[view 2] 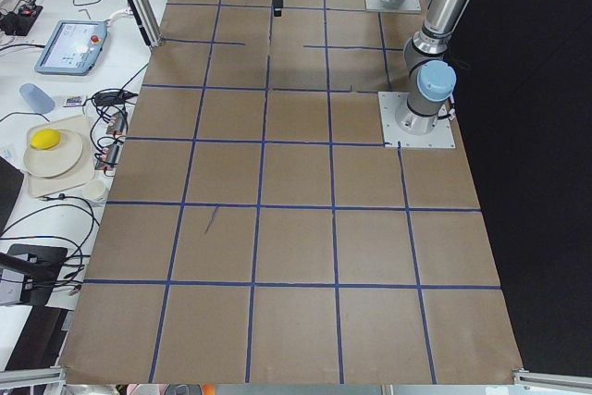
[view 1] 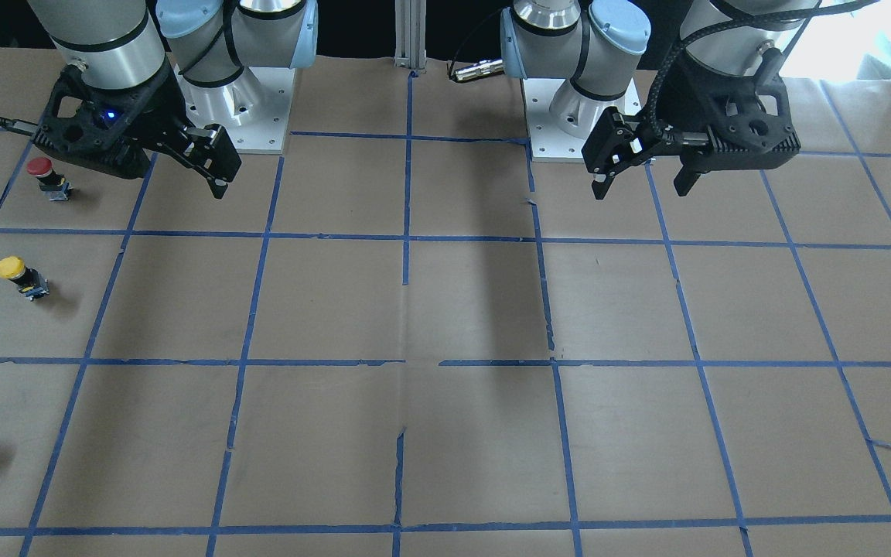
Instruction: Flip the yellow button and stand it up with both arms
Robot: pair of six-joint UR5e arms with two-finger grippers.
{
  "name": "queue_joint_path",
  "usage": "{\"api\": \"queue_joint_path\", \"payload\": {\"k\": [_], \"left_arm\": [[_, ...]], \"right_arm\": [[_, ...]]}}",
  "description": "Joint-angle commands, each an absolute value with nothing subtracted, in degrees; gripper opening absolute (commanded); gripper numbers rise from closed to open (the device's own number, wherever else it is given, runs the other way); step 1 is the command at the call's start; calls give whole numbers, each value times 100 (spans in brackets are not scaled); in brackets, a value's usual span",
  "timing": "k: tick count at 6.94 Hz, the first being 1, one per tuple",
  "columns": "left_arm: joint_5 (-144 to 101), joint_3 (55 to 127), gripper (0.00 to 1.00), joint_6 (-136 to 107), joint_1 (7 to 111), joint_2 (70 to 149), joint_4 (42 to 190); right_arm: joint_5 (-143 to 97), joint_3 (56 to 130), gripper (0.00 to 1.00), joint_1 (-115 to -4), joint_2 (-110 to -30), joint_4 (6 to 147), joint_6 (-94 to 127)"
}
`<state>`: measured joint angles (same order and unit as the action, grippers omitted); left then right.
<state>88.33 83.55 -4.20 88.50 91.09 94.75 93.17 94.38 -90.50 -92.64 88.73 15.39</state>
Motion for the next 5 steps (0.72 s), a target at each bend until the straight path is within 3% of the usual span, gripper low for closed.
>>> {"api": "queue_joint_path", "payload": {"k": [1, 5], "left_arm": [[8833, 8367, 100, -413, 8851, 9105, 9475], [8824, 8411, 100, -413, 8851, 9105, 9475]], "right_arm": [[9247, 9431, 100, -8948, -9272, 8859, 1538], [9158, 9439, 100, -8877, -9334, 8807, 1547]]}}
